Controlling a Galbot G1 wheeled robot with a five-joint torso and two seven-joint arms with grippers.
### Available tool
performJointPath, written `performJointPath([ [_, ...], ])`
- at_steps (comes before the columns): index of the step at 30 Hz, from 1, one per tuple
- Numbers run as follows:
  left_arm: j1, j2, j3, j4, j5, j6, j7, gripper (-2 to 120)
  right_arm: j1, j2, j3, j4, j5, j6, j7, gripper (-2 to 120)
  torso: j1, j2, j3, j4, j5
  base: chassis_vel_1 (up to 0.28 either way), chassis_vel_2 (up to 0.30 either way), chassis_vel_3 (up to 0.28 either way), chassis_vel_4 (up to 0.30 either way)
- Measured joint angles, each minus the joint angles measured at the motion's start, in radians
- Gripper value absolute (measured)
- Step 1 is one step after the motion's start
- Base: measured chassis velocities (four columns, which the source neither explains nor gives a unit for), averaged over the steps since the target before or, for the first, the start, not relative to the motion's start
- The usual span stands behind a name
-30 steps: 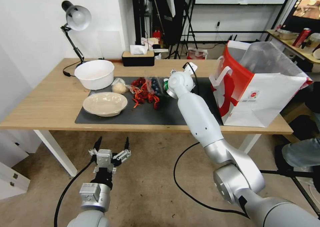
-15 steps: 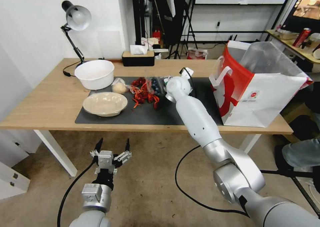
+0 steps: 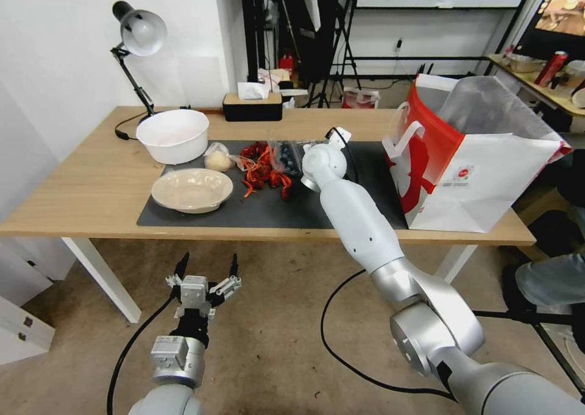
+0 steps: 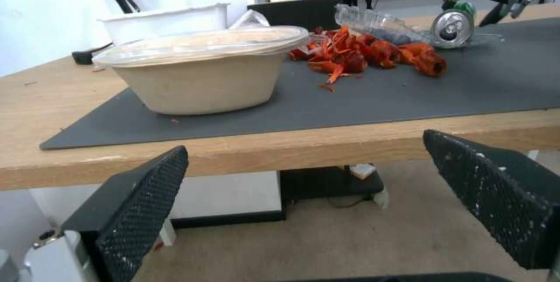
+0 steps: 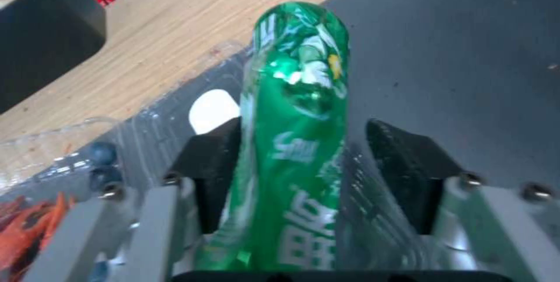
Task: Pick up the trash from the table and place it into the takeout bag.
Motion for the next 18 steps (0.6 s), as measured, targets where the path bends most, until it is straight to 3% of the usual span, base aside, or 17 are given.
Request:
performJointPath([
  [11,-0.002,0.0,0.0,0.001,0.001,-0.003,-0.001,100,-0.009,0.0,-0.01,0.019,-0.004,-0.006,-0.004,15,0.0,0.0,0.0,0.0,0.0,0.0,0.0,0.0,0.0],
  [18,-0.001,0.0,0.0,0.002,0.001,-0.006,-0.002,100,-0.015,0.0,-0.019,0.047,-0.008,-0.007,-0.007,1,0.0,0.0,0.0,0.0,0.0001,0.0,0.0,0.0,0.0],
])
